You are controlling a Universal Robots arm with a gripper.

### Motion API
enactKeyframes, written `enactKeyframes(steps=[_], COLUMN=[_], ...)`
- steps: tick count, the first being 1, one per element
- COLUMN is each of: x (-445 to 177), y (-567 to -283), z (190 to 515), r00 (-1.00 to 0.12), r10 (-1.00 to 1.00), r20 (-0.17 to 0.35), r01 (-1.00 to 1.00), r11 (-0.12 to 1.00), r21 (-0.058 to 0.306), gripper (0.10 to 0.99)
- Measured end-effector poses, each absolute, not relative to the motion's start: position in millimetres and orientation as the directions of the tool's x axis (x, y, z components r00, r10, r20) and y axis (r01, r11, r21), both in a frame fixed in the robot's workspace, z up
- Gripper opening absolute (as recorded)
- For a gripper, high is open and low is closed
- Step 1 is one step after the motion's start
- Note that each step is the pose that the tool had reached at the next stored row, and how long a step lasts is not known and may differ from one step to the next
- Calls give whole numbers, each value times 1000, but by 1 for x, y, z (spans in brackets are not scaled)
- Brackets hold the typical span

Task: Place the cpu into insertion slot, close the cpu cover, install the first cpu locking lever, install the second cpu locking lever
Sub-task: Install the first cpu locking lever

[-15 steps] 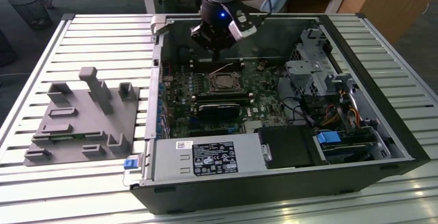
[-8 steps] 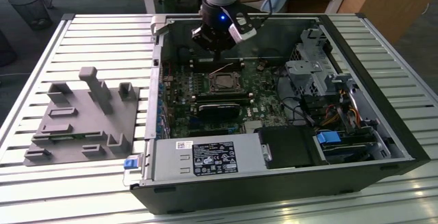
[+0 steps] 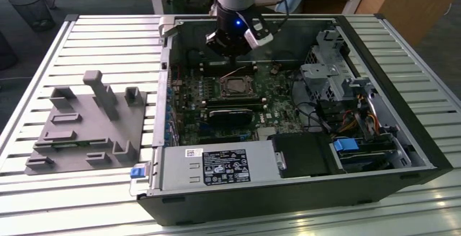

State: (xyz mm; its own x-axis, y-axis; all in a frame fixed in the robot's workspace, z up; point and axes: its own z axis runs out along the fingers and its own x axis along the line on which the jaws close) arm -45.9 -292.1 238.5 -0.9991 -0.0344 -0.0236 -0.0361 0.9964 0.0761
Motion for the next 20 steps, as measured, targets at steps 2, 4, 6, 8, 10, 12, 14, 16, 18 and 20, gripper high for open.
enactKeyframes(steps=[2,4,6,8,10,12,14,16,18,20], x=[-43,-40,-39,-38,-37,-36,-36,-35,-33,-31], y=[-292,-292,-291,-291,-291,-290,-290,-289,-289,-289], z=[237,236,233,231,229,229,228,227,226,225], r00=[-999,-999,-999,-999,-999,-999,-999,-999,-999,-999], r10=[-34,-34,-34,-34,-34,-34,-30,-27,-26,-26], r20=[-24,-24,-24,-24,-24,-24,-24,-24,-24,-24], r01=[-36,-36,-36,-36,-36,-35,-32,-28,-27,-27], r11=[996,996,996,996,996,996,997,997,997,997], r21=[76,76,76,76,76,76,76,76,76,76], gripper=[106,106,106,106,106,106,106,106,106,106])
